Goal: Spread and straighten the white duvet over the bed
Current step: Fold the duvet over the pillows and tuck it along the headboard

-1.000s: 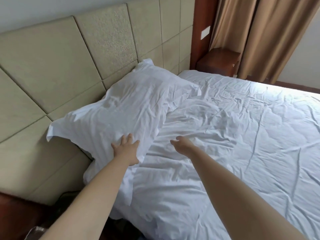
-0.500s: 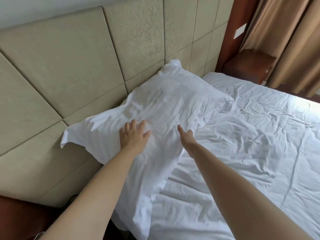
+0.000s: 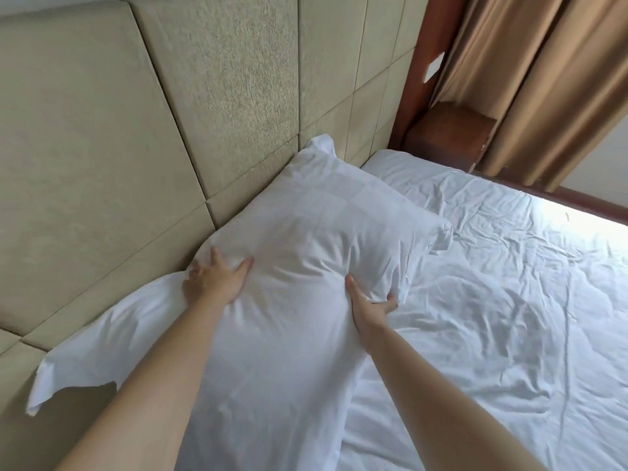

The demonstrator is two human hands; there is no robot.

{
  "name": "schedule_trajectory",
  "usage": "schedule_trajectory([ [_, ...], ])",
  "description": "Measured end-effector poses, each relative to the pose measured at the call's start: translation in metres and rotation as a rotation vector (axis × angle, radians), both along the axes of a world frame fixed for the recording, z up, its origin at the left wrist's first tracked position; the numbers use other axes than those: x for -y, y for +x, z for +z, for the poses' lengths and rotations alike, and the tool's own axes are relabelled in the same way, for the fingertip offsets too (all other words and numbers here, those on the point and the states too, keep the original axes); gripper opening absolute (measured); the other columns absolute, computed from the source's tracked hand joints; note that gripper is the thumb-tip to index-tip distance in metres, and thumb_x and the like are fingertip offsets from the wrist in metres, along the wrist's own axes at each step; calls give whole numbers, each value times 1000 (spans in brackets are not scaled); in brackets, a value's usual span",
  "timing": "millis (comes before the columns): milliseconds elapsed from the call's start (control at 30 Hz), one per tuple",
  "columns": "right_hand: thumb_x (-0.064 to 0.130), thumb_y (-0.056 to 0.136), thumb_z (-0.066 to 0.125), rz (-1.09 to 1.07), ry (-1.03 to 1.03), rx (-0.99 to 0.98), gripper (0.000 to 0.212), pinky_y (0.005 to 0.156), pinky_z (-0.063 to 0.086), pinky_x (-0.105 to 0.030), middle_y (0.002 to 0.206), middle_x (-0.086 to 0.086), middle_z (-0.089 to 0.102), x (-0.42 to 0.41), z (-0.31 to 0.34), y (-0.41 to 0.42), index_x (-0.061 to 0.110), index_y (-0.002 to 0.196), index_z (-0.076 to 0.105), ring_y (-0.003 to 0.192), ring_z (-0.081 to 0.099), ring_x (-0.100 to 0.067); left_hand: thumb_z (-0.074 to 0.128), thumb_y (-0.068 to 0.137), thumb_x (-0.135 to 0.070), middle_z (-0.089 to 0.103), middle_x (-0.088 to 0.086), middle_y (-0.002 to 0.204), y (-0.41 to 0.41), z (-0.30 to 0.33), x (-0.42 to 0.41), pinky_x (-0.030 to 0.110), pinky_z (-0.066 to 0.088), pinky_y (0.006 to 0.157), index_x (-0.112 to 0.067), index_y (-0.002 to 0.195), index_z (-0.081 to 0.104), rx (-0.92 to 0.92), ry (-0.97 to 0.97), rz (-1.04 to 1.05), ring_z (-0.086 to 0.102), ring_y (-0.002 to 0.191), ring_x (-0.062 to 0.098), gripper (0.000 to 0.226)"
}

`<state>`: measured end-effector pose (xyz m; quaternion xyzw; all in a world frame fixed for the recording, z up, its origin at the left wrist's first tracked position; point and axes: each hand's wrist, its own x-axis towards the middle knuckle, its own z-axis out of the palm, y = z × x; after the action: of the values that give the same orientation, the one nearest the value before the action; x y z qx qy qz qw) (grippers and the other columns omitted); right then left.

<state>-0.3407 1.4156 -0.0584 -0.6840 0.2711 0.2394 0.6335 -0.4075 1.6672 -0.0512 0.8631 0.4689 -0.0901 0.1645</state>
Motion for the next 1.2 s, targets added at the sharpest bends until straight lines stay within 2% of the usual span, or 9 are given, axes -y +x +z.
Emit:
schedule_trajectory([
  [67,49,71,78,-9,36,24,104,105,31,-36,138,-5,41,1,-2,2,36,145,5,124,45,-27,28,77,-84,49,14,139,9,-2,-6,40,39,100,-14,144,35,9,-73,18,46,127,33,96],
  [167,47,76,75,21,82,46,102,98,34,-33,128,-2,47,3,3,3,30,147,4,114,48,-23,37,93,-59,63,15,114,22,-2,6,38,44,87,-8,111,61,175,-46,52,58,106,35,59],
  [400,40,80,72,94,170,153,87,91,41,-35,121,0,51,17,60,5,22,145,18,107,52,-22,38,99,-31,63,22,100,24,56,28,37,39,81,-10,76,48,424,166,42,57,96,39,32],
  [567,40,81,71,131,230,263,86,88,36,-32,134,-2,46,60,110,-8,21,146,17,105,47,-18,39,99,-31,62,24,104,12,115,72,38,42,82,-6,86,55,574,272,6,58,98,40,33],
  [767,35,85,68,170,254,359,85,87,34,-29,123,5,42,118,129,-40,22,147,12,102,43,-14,39,99,-31,61,25,109,-22,134,123,39,41,81,-1,98,59,584,317,24,57,102,41,35],
  [900,51,76,71,200,60,278,89,93,41,-35,125,0,48,150,94,-51,24,142,19,107,50,-24,37,99,-35,59,17,122,-42,98,154,41,36,93,-12,113,57,434,288,-99,54,112,35,34],
  [1000,72,49,67,275,-180,65,121,100,44,-48,139,-15,41,165,46,-54,30,146,9,119,50,-37,32,96,-56,31,3,151,-46,62,191,51,23,106,-34,149,21,147,20,-316,30,138,28,59],
  [1067,72,56,62,292,-325,15,118,105,38,-48,144,-18,28,168,42,-65,35,149,0,127,39,-38,19,95,-64,7,-7,159,-49,43,219,55,8,111,-38,151,4,-23,-98,-461,7,147,26,64],
  [1200,53,93,37,577,-883,566,71,117,2,-44,159,-6,-9,171,53,-79,41,150,-4,146,-2,-27,13,93,-67,-11,-8,160,-58,35,235,62,-3,112,-46,148,-5,-7,-184,-388,-7,147,22,61],
])
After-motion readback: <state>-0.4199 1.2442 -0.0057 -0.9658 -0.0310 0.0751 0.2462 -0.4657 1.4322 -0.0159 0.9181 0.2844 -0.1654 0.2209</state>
